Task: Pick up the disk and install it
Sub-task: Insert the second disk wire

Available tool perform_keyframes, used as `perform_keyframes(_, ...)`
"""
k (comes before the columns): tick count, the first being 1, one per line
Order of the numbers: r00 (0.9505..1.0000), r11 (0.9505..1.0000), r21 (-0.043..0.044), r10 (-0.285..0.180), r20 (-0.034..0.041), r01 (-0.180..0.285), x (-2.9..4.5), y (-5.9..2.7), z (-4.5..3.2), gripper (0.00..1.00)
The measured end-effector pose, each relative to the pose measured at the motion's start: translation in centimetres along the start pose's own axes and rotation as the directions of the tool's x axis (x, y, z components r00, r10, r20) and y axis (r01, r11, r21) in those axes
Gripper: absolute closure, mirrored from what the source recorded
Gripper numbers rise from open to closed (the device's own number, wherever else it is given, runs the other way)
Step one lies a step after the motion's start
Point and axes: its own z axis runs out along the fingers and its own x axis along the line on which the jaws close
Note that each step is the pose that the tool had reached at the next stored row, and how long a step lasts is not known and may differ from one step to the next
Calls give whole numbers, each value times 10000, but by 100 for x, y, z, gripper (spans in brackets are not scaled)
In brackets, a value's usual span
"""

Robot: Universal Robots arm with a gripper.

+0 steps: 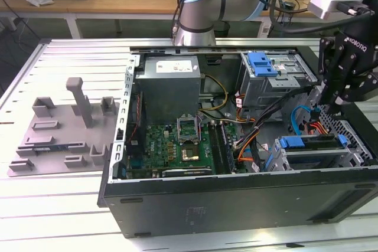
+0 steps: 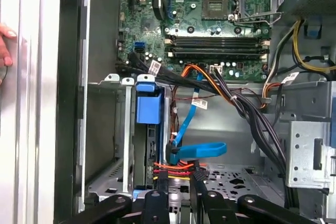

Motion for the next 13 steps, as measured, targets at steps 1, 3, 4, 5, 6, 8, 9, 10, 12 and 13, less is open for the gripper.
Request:
perform_keyframes(1,10000,10000,-6,50,-47,-50,0,16,1,69)
perform_keyframes(3,9999,10000,-13,94,-140,-94,-1,41,6,69)
perform_keyframes(4,9998,9999,-15,104,-184,-104,-2,49,8,69)
perform_keyframes(5,9995,9999,-17,119,-277,-119,-3,63,11,69)
perform_keyframes(6,9994,9999,-19,126,-321,-126,-5,70,13,69)
perform_keyframes(8,9990,9999,-22,146,-421,-147,-10,87,18,69)
perform_keyframes(9,9988,9999,-24,158,-459,-159,-14,97,22,69)
perform_keyframes(10,9987,9999,-25,167,-475,-168,-17,105,24,69)
perform_keyframes(12,9985,9998,-28,191,-505,-193,-26,125,32,69)
perform_keyframes(13,9984,9998,-29,204,-518,-206,-30,133,36,69)
